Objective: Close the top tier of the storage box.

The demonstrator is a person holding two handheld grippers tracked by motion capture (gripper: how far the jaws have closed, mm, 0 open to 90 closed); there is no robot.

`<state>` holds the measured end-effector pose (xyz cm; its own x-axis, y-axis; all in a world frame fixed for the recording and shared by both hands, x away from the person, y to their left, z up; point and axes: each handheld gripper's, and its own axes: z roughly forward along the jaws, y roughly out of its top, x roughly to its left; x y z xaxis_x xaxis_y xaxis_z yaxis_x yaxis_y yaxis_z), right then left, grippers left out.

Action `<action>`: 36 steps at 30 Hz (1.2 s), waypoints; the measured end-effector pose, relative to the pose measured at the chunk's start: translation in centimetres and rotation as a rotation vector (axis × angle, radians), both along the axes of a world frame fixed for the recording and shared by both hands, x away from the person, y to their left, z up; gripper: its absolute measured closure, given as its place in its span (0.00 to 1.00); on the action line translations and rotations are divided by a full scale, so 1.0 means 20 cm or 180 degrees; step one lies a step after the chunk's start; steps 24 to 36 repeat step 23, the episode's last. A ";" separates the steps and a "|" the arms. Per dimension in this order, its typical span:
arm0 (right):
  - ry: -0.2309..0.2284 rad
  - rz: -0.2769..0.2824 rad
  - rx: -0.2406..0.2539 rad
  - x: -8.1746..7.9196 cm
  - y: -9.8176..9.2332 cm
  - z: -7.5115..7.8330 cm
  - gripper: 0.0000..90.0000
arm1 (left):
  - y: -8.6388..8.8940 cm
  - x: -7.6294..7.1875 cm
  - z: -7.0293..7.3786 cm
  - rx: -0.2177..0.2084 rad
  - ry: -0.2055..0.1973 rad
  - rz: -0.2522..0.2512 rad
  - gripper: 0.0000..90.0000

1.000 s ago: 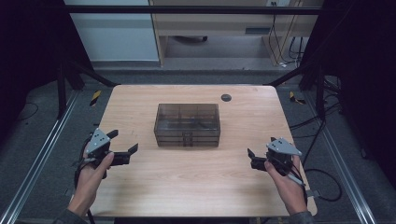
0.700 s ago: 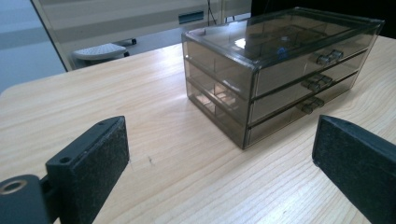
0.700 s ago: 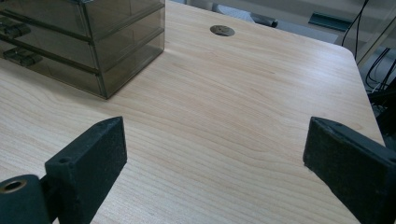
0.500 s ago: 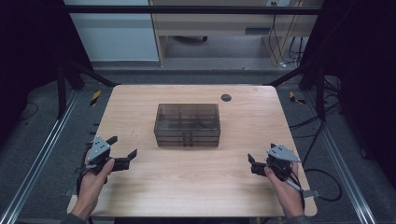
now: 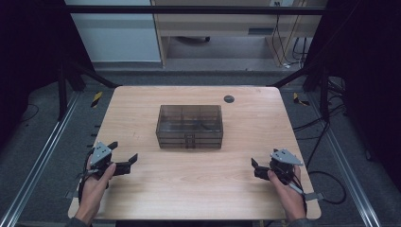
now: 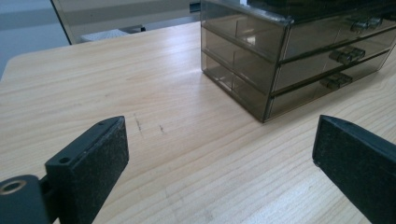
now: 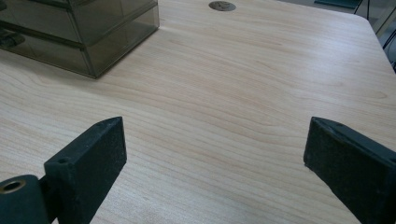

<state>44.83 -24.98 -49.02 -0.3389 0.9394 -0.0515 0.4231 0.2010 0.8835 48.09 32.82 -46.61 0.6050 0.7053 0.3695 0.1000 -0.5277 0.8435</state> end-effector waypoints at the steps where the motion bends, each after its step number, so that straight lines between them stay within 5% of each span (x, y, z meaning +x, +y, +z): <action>1: 0.0014 0.0006 0.0008 0.00 0.01 -0.01 0.07 | 0.00 0.00 -0.01 0.0013 0.0005 -0.0004 0.04; 20: 0.0103 0.0003 0.0048 0.05 0.06 -0.06 0.07 | -0.01 0.02 -0.06 0.0130 0.0173 -0.0040 0.04; 36: 0.0101 0.0020 0.0030 0.05 0.06 -0.07 0.07 | -0.01 0.02 -0.06 0.0130 0.0181 -0.0038 0.04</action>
